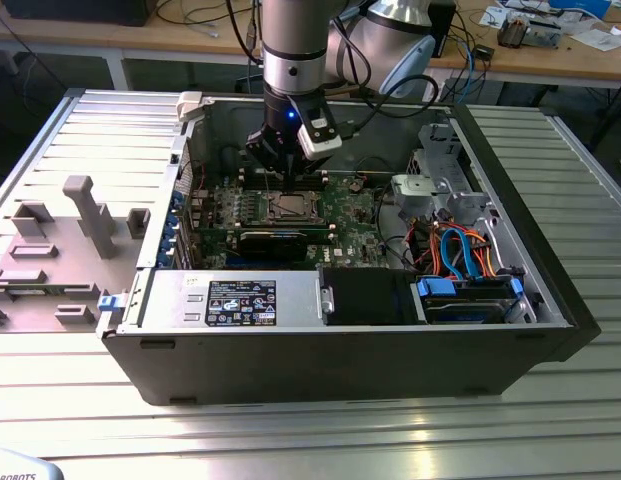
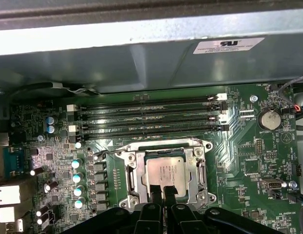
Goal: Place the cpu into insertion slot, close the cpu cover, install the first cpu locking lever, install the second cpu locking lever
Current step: 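Install the first cpu locking lever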
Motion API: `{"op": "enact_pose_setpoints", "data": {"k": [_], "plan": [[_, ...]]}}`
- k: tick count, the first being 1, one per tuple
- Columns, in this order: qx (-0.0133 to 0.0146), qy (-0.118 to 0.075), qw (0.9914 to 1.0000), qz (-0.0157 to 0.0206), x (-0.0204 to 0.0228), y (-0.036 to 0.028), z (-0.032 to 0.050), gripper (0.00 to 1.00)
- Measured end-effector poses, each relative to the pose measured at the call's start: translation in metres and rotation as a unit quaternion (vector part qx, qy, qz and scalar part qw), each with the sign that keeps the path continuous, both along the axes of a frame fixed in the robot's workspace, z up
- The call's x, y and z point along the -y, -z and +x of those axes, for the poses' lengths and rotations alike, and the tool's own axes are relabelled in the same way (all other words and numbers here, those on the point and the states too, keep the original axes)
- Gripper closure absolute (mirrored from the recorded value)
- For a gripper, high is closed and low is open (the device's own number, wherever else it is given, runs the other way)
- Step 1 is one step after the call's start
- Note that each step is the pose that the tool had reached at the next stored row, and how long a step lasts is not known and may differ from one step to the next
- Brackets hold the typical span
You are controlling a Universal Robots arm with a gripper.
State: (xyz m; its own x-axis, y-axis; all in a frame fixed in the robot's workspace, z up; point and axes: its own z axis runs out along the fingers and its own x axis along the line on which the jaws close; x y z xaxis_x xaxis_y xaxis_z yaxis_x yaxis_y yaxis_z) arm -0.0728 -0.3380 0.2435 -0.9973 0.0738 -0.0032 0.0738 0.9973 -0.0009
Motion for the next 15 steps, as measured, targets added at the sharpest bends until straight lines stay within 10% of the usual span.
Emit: {"op": "enact_pose_setpoints", "data": {"k": [15], "plan": [[0.0000,-0.010,0.99995,0.0000,0.0000,0.0000,0.0000,0.84]]}}
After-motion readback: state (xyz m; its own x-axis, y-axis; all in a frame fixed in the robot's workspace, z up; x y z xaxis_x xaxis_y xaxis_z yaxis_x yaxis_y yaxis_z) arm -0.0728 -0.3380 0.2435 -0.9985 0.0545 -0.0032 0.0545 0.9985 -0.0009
